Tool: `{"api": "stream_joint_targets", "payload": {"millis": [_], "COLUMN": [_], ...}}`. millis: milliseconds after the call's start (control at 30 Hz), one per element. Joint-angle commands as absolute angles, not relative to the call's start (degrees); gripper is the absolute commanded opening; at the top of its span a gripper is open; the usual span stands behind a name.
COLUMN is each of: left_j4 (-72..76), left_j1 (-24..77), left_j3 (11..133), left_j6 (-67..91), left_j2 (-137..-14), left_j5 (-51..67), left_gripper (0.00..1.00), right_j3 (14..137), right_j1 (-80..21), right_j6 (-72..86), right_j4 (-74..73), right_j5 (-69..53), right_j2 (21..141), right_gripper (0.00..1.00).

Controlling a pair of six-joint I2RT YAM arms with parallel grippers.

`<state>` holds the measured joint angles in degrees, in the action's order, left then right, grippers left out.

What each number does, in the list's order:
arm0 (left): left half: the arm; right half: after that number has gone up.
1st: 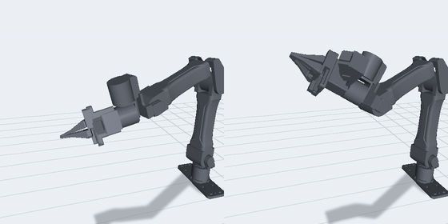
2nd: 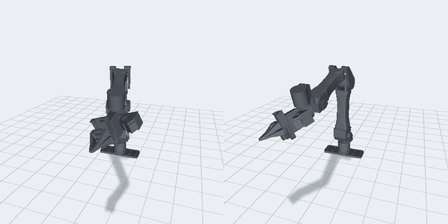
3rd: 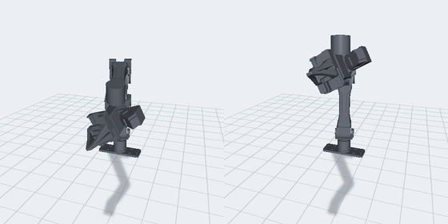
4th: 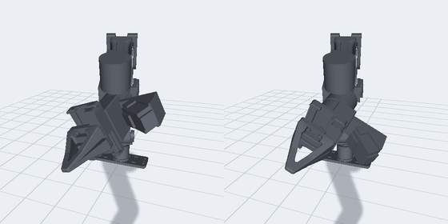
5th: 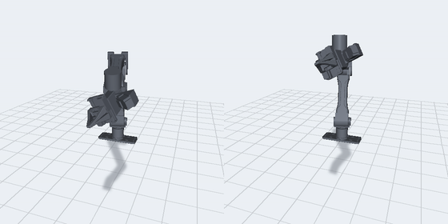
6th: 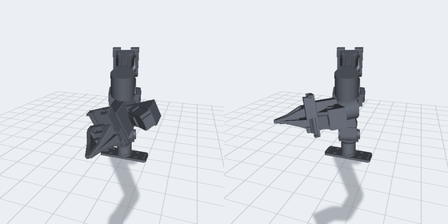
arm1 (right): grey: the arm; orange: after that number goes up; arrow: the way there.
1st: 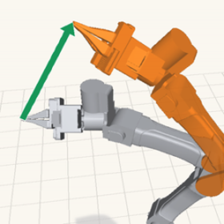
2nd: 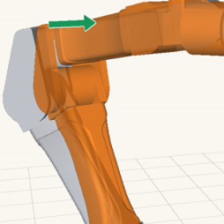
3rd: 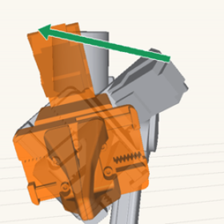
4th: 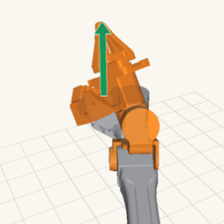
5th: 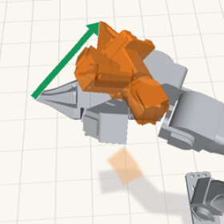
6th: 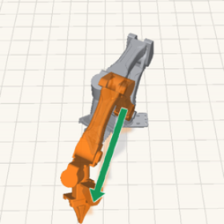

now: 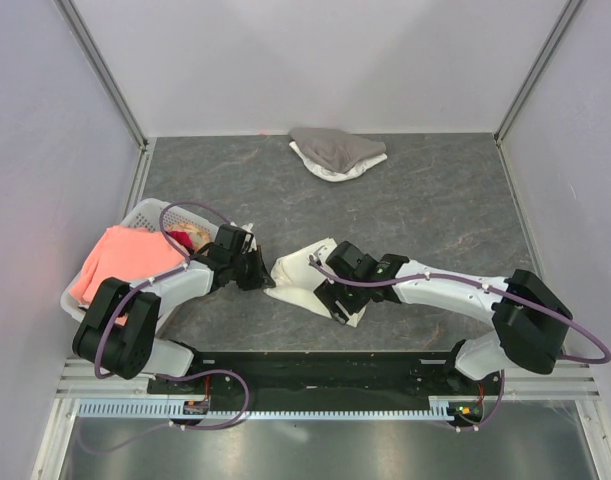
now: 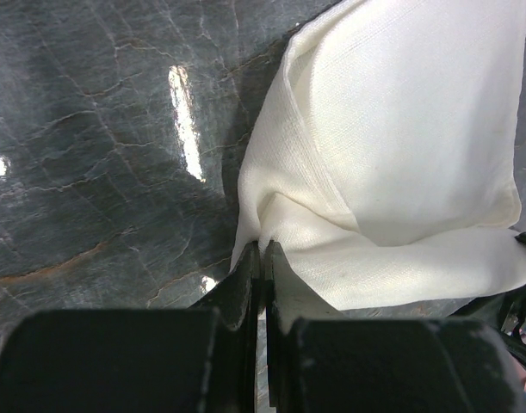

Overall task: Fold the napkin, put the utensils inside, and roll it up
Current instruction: Roll the napkin with the utensil

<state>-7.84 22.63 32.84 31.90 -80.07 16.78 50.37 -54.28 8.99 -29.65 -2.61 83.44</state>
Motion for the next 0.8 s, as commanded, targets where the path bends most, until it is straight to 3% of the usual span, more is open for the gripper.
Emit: {"api": "stream_joint_targets", "payload": {"millis": [0, 200, 333, 567, 767], "left_j4": [-10.0, -10.0, -10.1, -10.1, -10.0], "left_j1": [22.5, 22.5, 22.5, 22.5, 22.5], "left_j3": [32.9, 32.9, 32.9, 32.9, 32.4], "left_j6": [29.5, 29.6, 29.5, 29.4, 29.4], "left_j2": [-79.9, -79.9, -80.0, -80.2, -80.0], "left_j5": [14.8, 14.6, 14.7, 14.9, 14.9], "left_gripper": [0.02, 0.02, 0.02, 0.02, 0.02], "right_j3": [50.7, 51.2, 52.6, 52.2, 50.6], "right_j1": [-54.1, -53.9, -52.7, -47.1, -43.0], "right_j6": [9.3, 9.9, 11.1, 12.2, 15.3], "right_j4": [-30.2, -32.9, -34.8, -35.5, -33.0], "right_j5": [-4.8, -6.6, -8.4, -19.1, -28.6], "right_j2": [85.6, 87.9, 88.1, 90.8, 90.9], "right_gripper": [0.76, 0.69, 0.50, 0.36, 0.31]}}
